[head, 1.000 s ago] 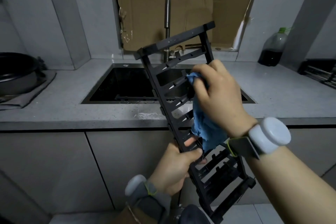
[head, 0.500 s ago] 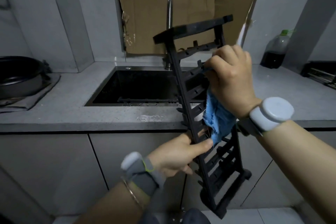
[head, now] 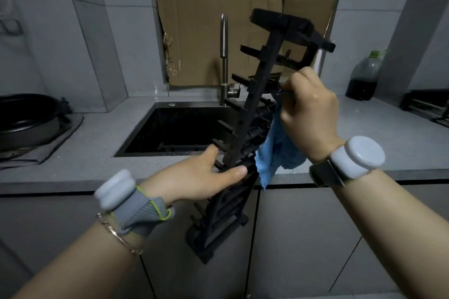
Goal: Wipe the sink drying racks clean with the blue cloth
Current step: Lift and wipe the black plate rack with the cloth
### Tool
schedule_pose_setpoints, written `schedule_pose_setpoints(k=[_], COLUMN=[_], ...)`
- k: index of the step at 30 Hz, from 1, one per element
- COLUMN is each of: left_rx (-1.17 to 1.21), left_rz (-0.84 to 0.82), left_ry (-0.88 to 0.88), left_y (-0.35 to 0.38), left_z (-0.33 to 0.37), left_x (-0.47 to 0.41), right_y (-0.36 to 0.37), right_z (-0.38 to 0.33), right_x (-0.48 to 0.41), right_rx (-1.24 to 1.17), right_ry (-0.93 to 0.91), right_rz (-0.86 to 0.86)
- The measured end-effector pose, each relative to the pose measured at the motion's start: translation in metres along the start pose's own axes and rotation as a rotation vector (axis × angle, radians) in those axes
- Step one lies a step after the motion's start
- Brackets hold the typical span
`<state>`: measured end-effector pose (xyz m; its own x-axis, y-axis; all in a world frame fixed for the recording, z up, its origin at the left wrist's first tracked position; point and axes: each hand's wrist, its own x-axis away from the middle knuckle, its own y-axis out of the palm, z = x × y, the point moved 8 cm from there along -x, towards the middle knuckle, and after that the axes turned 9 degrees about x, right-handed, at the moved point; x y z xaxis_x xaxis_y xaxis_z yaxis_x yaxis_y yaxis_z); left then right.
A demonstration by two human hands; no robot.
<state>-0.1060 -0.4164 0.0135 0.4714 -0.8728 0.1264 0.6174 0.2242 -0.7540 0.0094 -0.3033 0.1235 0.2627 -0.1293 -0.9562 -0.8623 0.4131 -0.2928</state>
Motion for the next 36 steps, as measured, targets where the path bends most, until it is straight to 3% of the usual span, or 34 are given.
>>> schedule_pose_setpoints(k=[3,5,8,11,15,20,25,31,36], left_rx=[0.031,0.175,0.441,0.714,1.062,1.119,1.130,1.174,1.179], left_rz=[0.258,0.443,0.554,0.658,0.616,0.598,0.625,0.638,0.663], left_ry=[0.013,0.125,0.360,0.425,0.441,0.361,0.318,0.327,0.353], left_y=[-0.035,-0.058,-0.070,-0.069,-0.062,-0.055,-0.046,-0.034,-0.035], left_z=[0.014,0.039,0.070,0.065,0.054,0.037,0.028,0.035,0.035], left_x=[0.011,0.020,0.019,-0.002,-0.018,-0.027,-0.028,-0.027,-0.020], right_y=[0.001,0.005,0.009,0.009,0.009,0.008,0.013,-0.001,0.005], right_z=[-0.003,-0.009,-0.014,-0.017,-0.025,-0.028,-0.011,-0.028,-0.041], right_x=[0.000,0.002,0.006,0.007,0.014,0.024,0.033,0.031,0.035], right_rx=[-0.002,0.000,0.001,-0.028,-0.032,-0.038,0.010,-0.270,-0.167], right_ry=[-0.004,-0.025,-0.036,-0.029,-0.057,-0.098,-0.026,0.003,-0.112], right_rz=[-0.023,-0.061,-0.102,-0.127,-0.135,-0.131,-0.171,-0.106,-0.116])
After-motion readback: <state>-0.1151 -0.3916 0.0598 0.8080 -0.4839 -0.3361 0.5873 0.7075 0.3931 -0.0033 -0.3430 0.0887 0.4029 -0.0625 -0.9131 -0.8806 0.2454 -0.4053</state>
